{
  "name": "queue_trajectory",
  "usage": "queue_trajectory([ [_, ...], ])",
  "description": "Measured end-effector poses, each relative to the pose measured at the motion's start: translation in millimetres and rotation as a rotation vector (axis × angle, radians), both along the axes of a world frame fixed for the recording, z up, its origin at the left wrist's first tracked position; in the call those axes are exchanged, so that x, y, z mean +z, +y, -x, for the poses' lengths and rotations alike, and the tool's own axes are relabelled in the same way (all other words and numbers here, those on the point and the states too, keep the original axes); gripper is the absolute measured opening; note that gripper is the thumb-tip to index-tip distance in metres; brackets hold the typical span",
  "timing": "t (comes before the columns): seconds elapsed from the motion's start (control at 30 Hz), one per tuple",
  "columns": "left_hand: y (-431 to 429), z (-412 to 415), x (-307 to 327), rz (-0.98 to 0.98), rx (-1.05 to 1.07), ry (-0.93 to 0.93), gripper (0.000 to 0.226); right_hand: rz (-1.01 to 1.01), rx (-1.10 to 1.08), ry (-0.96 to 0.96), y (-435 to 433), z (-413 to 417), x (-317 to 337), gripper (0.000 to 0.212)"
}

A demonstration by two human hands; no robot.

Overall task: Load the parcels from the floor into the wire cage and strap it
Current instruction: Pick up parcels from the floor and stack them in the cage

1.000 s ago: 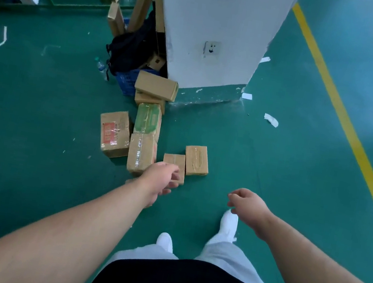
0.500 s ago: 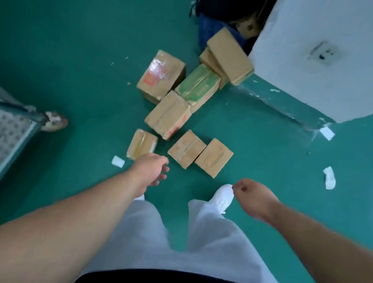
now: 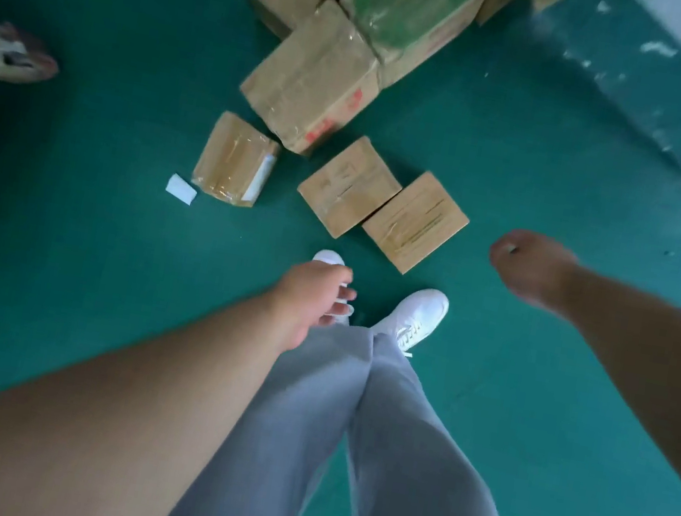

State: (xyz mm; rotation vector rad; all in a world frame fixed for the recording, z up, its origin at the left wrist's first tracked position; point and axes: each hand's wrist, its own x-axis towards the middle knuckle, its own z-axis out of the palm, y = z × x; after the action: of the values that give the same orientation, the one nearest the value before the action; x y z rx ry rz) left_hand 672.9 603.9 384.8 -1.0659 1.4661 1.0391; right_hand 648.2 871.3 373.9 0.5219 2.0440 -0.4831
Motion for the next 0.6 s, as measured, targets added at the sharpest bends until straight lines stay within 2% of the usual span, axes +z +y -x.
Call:
queue_trajectory([
  [0.17, 27.4, -2.6, -156.2, -0.006, 0.089, -0.082, 0.016, 0.03, 0.04, -0.041, -13.3, 3.6, -152.5, 0.033],
  [0.33, 51.0, -6.0, -270.3, -0.049, 0.161, -0.158, 0.036, -0.02, 0.001, -0.019, -10.8, 1.1, -263.1, 0.061],
  [0.5, 65.5, 0.5, -336.1, -0.099, 0.287, -0.161, 0.046, 0.014, -0.151, -0.02, -6.9, 7.2, -326.6, 0.076],
  [0.6, 66.9, 1.9, -337.3, -0.122, 0.33, -0.16, 0.049, 0.012, -0.217, -0.026, -8.2, 3.1, -330.1, 0.083],
])
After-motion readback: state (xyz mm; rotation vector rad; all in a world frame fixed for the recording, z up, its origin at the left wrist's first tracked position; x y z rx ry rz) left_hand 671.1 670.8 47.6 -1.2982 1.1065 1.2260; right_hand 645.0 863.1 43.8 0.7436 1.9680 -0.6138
